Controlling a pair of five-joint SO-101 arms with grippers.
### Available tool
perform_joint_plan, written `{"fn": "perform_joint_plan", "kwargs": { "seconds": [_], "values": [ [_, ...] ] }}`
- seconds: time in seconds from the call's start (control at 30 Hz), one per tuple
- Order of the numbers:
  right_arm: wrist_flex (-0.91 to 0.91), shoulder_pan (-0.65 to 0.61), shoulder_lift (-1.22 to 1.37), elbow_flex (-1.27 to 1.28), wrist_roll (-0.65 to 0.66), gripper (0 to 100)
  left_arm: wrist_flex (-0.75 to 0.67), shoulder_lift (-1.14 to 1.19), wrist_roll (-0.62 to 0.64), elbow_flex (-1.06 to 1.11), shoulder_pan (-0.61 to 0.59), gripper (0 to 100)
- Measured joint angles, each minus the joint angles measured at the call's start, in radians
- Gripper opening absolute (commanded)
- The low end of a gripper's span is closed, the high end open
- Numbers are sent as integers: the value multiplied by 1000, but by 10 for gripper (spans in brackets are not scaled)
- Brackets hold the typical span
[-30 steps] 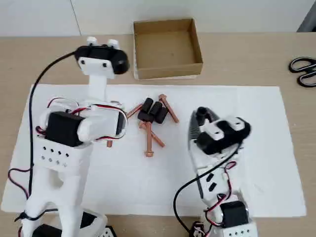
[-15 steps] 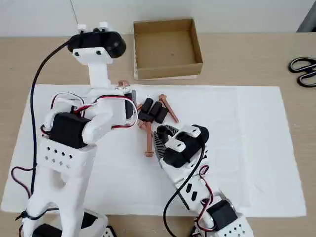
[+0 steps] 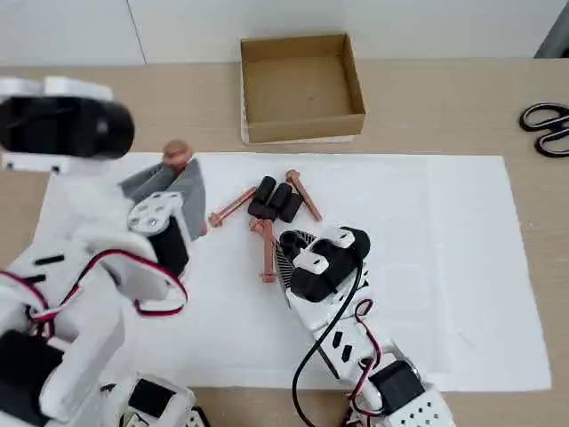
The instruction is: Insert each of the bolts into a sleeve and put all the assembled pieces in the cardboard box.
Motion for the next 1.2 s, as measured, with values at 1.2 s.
{"fn": "perform_joint_plan", "kwargs": {
  "seconds": [1.2],
  "values": [
    [0, 0, 0, 5, 0, 5, -868, -2, 52, 847, 167, 6]
  ]
}}
